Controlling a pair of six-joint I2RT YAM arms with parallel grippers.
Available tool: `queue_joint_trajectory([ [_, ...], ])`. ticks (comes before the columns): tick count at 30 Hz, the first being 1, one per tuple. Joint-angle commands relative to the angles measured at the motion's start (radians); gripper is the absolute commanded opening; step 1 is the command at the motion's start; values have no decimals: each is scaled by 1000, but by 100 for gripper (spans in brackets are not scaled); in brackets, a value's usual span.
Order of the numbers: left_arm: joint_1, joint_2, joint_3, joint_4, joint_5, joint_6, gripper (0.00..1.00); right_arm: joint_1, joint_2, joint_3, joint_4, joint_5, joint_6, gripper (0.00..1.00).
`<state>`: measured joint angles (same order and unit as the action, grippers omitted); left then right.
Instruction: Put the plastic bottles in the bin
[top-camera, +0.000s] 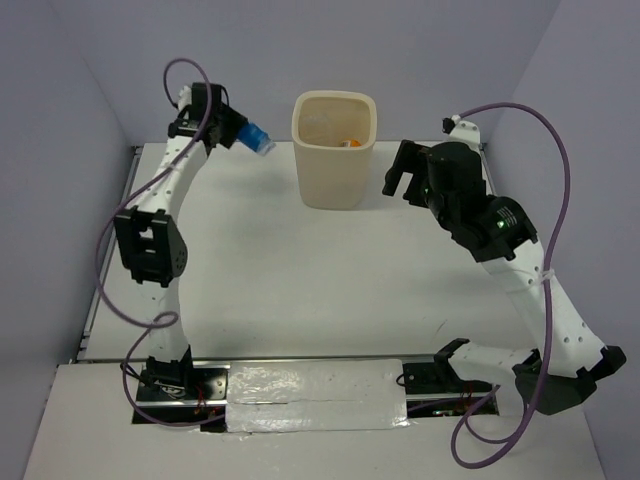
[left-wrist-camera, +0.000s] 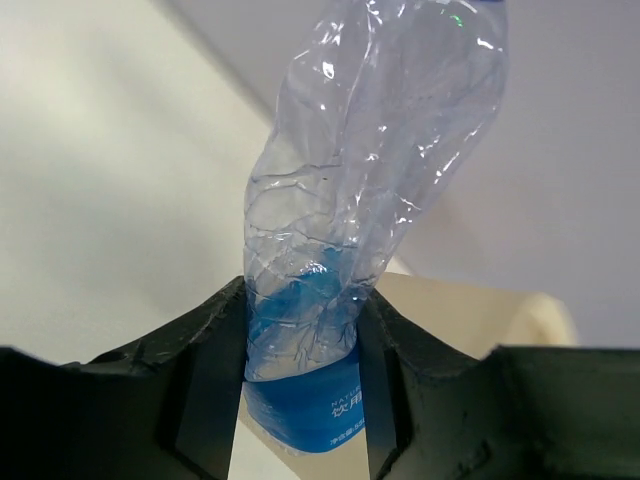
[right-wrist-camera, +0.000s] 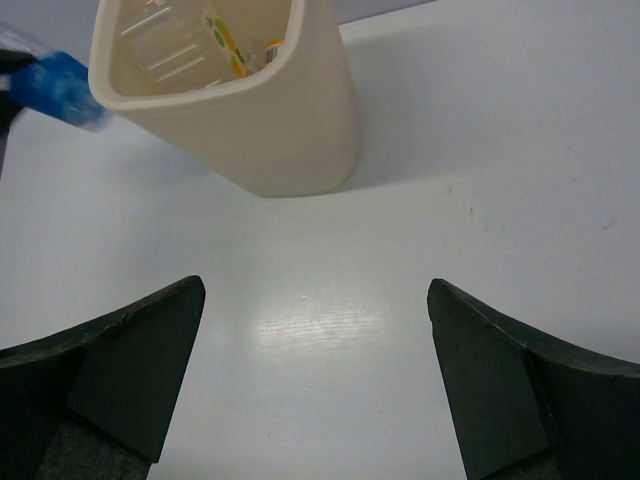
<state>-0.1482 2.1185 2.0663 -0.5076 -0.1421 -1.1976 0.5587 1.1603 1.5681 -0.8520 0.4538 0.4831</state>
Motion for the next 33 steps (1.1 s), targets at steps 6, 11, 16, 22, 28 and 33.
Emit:
queue_joint_trajectory([
  [6,-57,-253,143,125,-60,478,37,4,-85,-48,42,0,22,100],
  [11,-166,-139,332,194,-16,605,39,6,-125,-66,27,14,37,100],
  [16,-283,-49,392,276,13,656,40,6,-194,-100,-2,46,61,100],
  [22,-358,70,436,379,24,681,40,6,-247,-120,-54,72,80,100],
  [28,-392,141,427,400,22,701,41,6,-269,-149,-71,91,89,100],
  [33,-395,155,385,403,22,694,45,6,-255,-154,-64,89,86,100],
])
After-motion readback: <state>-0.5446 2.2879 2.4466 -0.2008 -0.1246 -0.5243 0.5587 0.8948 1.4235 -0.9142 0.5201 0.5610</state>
